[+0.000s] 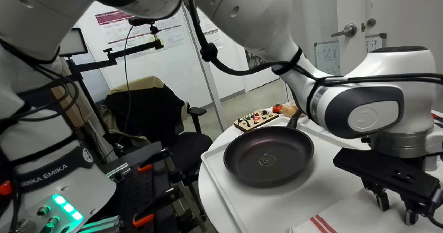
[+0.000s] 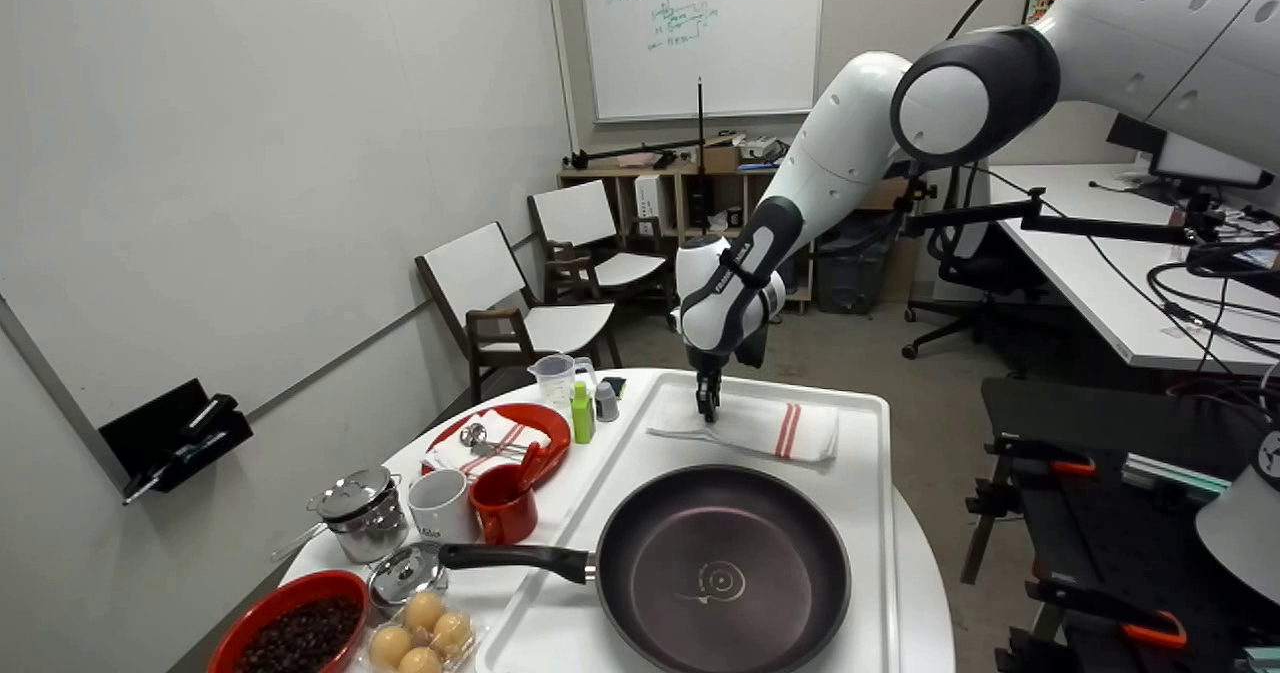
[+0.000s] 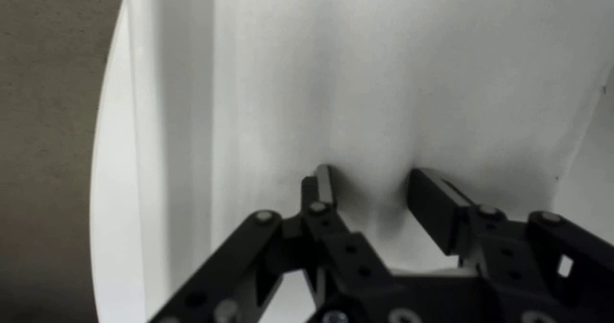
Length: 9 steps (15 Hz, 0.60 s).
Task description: Use the tissue to wipe the pan
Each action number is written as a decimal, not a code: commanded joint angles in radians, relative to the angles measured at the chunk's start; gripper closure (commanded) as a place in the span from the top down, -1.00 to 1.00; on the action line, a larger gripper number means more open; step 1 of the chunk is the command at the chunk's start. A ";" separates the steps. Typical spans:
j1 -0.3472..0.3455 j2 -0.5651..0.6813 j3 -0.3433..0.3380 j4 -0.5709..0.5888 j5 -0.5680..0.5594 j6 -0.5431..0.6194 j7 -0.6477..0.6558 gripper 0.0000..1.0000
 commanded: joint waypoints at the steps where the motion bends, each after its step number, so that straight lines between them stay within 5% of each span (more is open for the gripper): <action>1: 0.000 0.016 0.001 0.022 -0.015 0.007 0.013 -0.74; 5: -0.008 -0.010 0.010 -0.012 -0.015 0.029 -0.001 -1.00; 9: -0.022 -0.062 0.022 -0.089 -0.018 0.087 -0.026 -0.90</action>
